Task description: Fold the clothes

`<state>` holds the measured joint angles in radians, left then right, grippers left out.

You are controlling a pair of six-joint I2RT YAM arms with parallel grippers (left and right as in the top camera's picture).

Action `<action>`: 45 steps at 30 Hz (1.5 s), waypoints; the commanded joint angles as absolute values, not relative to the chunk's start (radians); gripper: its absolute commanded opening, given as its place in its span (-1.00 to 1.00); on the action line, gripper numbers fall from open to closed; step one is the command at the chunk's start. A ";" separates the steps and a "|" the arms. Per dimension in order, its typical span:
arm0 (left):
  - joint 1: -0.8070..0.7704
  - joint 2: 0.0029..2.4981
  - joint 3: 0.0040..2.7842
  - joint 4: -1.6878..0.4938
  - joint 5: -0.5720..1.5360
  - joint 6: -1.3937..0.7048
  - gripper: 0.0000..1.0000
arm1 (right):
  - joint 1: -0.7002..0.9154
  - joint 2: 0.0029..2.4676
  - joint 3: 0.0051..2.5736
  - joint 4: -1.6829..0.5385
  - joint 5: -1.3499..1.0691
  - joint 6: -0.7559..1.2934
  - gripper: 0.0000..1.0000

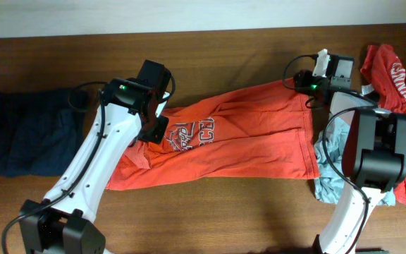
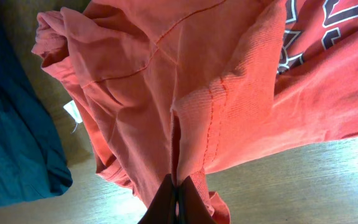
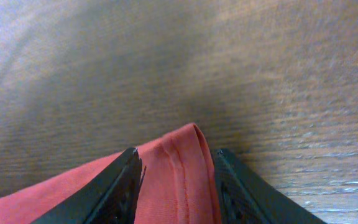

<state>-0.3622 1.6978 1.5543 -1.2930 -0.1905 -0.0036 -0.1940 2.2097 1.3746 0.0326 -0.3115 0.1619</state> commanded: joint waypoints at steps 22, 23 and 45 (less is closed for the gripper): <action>-0.357 1.677 1.576 -1.295 -0.179 -0.007 -0.96 | -0.179 2.232 1.398 0.035 -0.291 0.178 0.33; -0.357 1.677 1.576 -1.295 -0.179 -0.007 -0.96 | -0.175 2.232 1.398 0.035 -0.279 0.178 0.33; -0.357 1.677 1.576 -1.297 -0.179 -0.007 -0.96 | -0.171 2.240 1.509 -0.099 -0.260 0.164 -0.57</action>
<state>-0.3622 1.6978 1.5543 -1.2957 -0.1902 -0.0036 -0.1570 2.2459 1.4643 -0.0727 -0.2596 0.1864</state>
